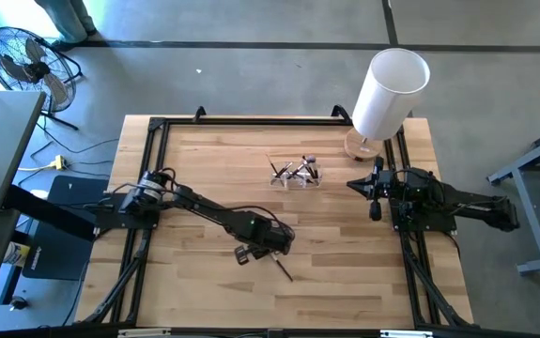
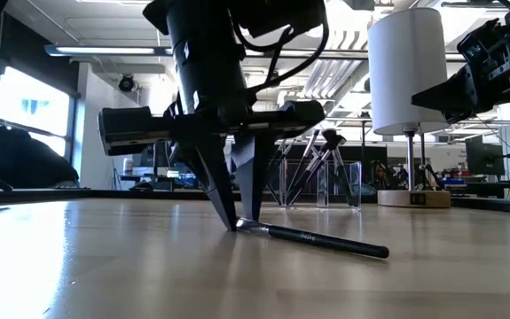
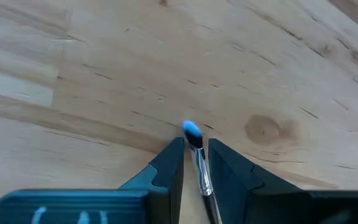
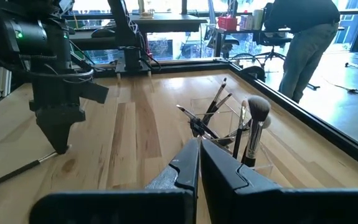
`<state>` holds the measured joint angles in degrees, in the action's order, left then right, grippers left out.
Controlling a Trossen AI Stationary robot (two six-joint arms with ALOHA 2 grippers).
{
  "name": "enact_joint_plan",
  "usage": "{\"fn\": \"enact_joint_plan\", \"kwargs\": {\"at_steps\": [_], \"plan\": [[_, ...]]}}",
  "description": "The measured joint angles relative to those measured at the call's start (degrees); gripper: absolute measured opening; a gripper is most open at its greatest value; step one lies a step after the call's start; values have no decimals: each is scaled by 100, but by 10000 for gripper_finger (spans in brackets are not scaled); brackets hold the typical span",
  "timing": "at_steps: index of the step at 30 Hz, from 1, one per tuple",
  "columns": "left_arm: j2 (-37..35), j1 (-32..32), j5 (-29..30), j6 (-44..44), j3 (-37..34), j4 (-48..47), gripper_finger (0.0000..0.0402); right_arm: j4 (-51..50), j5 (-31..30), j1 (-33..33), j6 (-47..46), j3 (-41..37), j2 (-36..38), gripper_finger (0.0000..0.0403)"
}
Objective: Put items in baskets/containers
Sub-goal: Put the eyeshadow brush into the middle section of the transparent organizer
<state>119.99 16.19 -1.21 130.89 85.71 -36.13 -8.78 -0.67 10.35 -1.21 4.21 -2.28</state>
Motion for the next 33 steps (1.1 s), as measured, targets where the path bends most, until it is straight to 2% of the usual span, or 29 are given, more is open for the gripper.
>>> {"fn": "enact_joint_plan", "kwargs": {"at_steps": [15,21,23,28,33], "plan": [[161,-4,199,142,11,-172,71,0,0,1,-2,0,0,12],[166,2,375,-17,8,-285,13,0,0,2,-2,0,0,12],[166,4,534,-90,5,-302,11,0,0,0,-2,0,1,12],[168,-4,1093,-1048,-9,-146,5,0,0,2,-2,0,1,12],[180,-9,1517,-1853,-12,449,3,0,0,0,-2,0,0,12]]}}
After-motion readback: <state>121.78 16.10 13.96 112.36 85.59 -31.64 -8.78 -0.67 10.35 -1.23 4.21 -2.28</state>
